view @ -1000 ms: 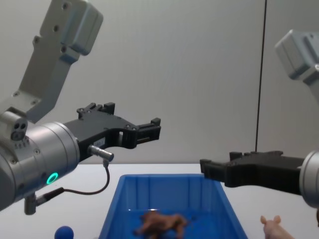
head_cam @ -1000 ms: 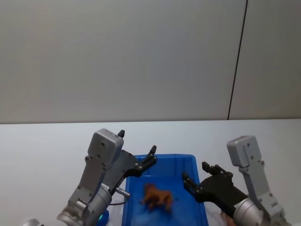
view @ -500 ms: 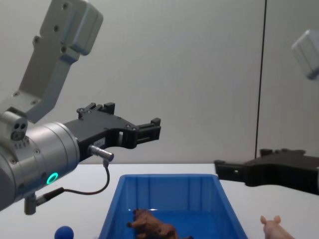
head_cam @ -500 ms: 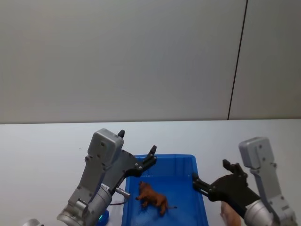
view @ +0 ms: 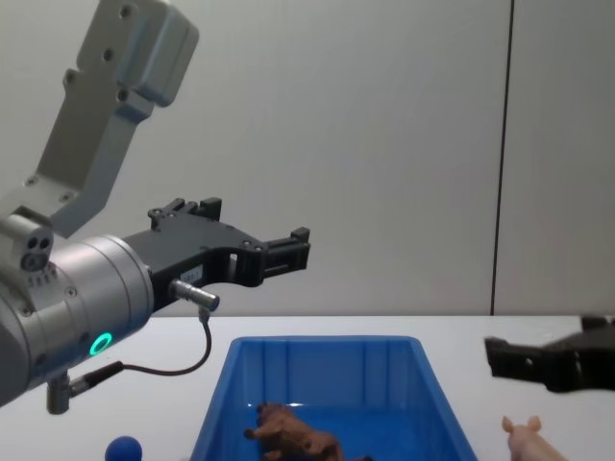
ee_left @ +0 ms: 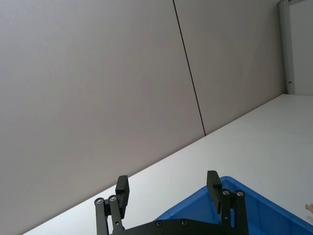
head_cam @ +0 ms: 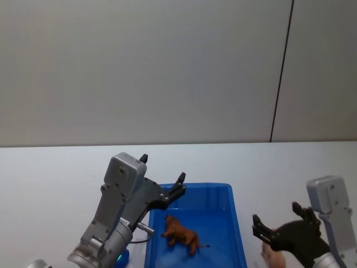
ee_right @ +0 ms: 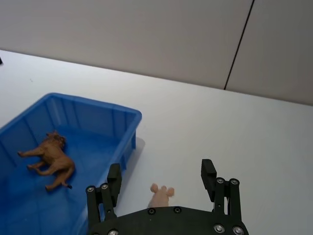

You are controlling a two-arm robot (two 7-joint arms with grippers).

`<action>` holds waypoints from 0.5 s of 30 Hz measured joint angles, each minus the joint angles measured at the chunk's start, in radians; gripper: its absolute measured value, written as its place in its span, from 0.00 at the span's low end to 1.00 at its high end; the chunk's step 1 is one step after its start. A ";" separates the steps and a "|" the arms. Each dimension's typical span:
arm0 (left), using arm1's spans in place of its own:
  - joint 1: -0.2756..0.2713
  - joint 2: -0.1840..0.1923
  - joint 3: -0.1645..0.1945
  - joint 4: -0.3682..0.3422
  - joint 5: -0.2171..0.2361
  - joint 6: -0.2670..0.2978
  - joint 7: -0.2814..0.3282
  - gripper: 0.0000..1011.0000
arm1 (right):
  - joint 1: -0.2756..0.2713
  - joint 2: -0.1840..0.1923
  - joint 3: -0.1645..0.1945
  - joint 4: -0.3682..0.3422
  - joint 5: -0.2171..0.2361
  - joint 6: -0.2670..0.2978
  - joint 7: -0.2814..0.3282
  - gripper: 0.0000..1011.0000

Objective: Pick up the two dolls from the table and place them into the box.

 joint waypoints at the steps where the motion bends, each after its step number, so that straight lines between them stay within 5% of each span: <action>1: 0.000 0.000 0.000 0.000 0.000 0.000 0.000 0.99 | -0.005 0.002 0.001 -0.001 0.001 0.001 -0.004 0.99; 15: 0.000 0.000 0.000 0.000 0.000 0.000 0.000 0.99 | -0.047 0.009 0.003 0.042 0.002 -0.009 -0.028 0.99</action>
